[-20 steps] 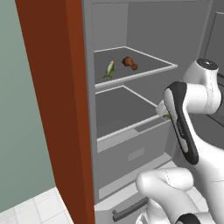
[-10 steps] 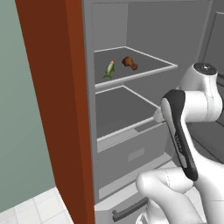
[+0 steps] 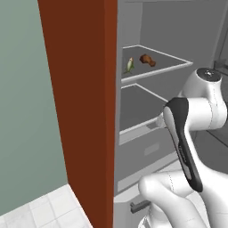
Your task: Gather the lemon and corn from the fridge and place them on a tray on the dining counter. Then gather the chicken drumstick and fish from the fridge and place them on the other tray.
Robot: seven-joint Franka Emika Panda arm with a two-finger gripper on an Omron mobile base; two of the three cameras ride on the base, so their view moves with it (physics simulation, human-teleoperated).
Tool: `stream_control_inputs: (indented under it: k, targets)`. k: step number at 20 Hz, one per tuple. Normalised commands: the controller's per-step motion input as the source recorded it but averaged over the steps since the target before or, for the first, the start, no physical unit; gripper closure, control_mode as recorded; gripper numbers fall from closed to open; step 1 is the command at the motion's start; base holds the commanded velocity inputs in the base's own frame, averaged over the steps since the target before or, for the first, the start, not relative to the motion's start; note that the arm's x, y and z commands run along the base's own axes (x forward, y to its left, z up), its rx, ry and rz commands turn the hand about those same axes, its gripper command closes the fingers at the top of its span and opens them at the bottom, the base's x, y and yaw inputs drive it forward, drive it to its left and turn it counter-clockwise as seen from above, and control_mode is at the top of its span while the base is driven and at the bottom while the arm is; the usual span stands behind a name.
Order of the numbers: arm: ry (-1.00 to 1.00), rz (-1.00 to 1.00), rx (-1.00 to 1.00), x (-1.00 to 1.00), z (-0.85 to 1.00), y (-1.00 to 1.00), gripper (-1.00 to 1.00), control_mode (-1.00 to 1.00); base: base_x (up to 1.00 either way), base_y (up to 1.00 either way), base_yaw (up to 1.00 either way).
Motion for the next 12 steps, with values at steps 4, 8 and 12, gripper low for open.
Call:
stream_control_inputs:
  k: [4, 8, 12]
  targets:
    - [0.00, 0.00, 0.00, 0.00, 0.00, 0.00, 1.00, 1.00, -0.55, 0.20, -0.09]
    - [0.00, 0.00, 0.00, 0.00, 0.00, 0.00, 1.00, 1.00, -0.47, 0.23, -0.21]
    - [0.00, 0.00, 0.00, 0.00, 0.00, 0.00, 1.00, 1.00, -0.28, 0.43, -0.29]
